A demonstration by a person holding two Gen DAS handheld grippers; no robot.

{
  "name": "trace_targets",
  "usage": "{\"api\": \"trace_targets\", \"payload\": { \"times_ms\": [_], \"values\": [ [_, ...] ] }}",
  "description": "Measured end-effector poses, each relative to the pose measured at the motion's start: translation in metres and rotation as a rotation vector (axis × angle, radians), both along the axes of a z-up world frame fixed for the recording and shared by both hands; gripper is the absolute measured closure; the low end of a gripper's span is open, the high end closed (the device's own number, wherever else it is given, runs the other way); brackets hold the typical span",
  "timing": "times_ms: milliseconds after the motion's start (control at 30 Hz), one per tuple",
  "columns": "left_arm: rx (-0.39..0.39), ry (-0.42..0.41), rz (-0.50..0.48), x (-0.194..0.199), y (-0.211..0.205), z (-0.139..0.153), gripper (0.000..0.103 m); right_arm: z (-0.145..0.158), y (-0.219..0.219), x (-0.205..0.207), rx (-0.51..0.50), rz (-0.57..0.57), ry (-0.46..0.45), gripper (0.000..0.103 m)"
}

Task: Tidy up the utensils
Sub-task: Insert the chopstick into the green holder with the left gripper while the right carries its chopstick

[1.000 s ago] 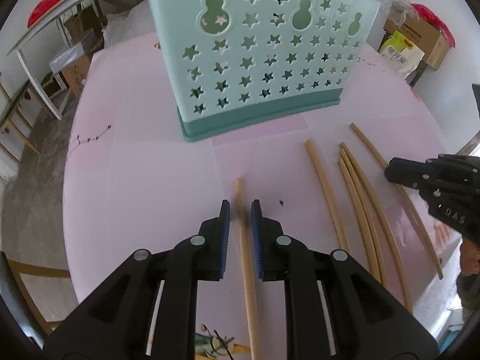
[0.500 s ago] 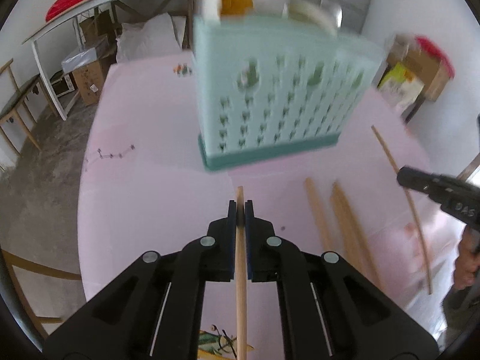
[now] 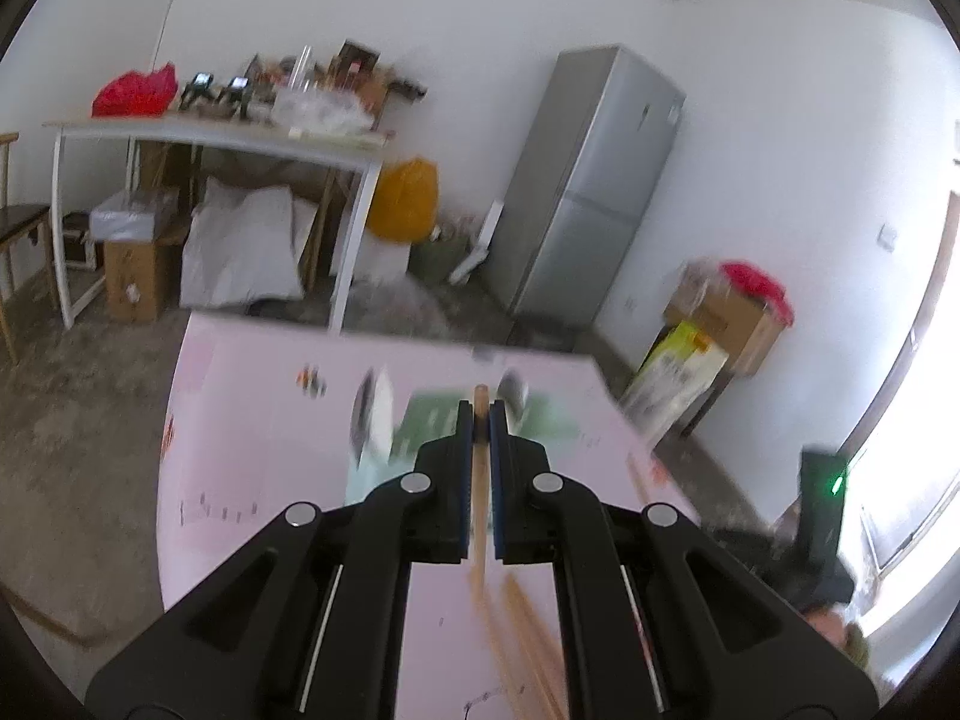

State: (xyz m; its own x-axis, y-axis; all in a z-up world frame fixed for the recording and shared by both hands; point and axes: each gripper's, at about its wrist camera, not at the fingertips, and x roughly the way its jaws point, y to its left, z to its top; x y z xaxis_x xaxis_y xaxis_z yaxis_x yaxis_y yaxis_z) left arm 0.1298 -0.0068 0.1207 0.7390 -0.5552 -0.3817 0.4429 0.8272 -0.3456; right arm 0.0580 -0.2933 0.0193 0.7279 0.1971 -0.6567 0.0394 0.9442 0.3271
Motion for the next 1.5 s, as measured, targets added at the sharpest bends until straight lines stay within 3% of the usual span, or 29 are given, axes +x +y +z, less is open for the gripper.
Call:
{"api": "trace_targets", "payload": {
  "times_ms": [400,500,733,1000,1333,1500],
  "values": [
    [-0.081,-0.088,0.008,0.031,0.002,0.072,0.099,0.001,-0.006,0.003,0.009,-0.006,-0.009,0.096],
    [-0.055,-0.135,0.038,0.033,0.000,0.085,0.099,-0.001,-0.008,0.006,0.021,-0.007,-0.008,0.096],
    [-0.032,-0.156,0.082,0.045,-0.002,0.096,0.099,-0.002,-0.013,0.010,0.036,0.002,-0.008,0.096],
    [-0.047,-0.126,0.082,0.065,-0.008,0.069,0.099,-0.003,-0.014,0.012,0.034,-0.001,-0.006,0.096],
    [-0.076,-0.017,0.070,0.074,-0.012,-0.006,0.099,0.005,-0.011,0.011,0.009,0.012,-0.019,0.096],
    [-0.076,0.001,0.069,0.064,-0.006,-0.024,0.086,0.017,-0.005,0.005,-0.004,0.023,-0.042,0.096]
  ]
}}
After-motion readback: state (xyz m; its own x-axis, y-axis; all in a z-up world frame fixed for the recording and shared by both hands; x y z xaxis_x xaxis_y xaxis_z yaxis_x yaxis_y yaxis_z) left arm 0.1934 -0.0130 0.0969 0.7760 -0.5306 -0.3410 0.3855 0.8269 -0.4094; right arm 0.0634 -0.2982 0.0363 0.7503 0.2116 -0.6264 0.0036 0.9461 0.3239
